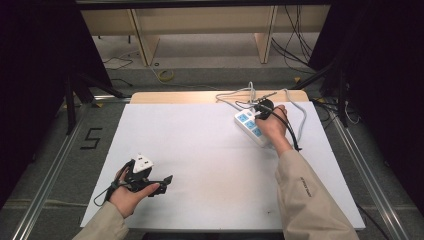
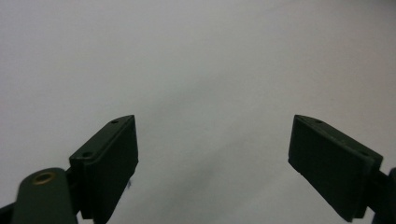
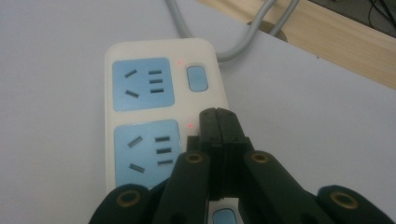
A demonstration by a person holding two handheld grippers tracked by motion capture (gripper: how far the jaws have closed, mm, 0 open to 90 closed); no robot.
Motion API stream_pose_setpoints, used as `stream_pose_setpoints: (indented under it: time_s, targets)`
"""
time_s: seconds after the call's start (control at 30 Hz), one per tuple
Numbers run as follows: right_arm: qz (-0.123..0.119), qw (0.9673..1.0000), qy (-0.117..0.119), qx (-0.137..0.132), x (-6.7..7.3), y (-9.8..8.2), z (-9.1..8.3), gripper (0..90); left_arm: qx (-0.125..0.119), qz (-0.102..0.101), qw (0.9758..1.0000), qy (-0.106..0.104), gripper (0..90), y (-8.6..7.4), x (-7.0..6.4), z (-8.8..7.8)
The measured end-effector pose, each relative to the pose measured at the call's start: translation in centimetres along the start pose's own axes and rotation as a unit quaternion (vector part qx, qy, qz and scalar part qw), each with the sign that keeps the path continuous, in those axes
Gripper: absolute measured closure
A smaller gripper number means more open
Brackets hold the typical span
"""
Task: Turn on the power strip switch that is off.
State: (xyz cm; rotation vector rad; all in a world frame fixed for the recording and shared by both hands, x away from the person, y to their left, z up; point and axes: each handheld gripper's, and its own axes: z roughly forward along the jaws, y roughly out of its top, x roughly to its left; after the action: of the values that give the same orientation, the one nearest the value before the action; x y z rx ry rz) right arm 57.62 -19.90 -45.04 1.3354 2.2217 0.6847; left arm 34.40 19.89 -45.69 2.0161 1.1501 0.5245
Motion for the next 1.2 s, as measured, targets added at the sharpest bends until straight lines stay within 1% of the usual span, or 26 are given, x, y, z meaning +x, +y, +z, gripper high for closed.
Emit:
stream_pose_setpoints:
  time_s: [0.33,0.57,0.97,1.2]
  targets:
    - [-0.003,1.0000,-0.004,0.002,0.12,0.03,0.01,90.0,-0.001,0.000,1.0000,0.001,15.6,0.00,-0.02,0.01]
    - [0.004,1.0000,-0.003,0.002,0.09,0.04,0.03,90.0,-0.001,0.000,1.0000,0.001,15.6,0.00,-0.03,0.01]
    - [0.003,1.0000,-0.006,0.002,0.14,0.00,0.10,90.0,-0.001,0.000,1.0000,0.001,15.5,-0.01,-0.05,0.02]
    - [0.004,1.0000,-0.005,0.002,0.11,-0.02,0.09,90.0,0.000,-0.001,1.0000,0.001,15.6,-0.01,-0.07,0.04]
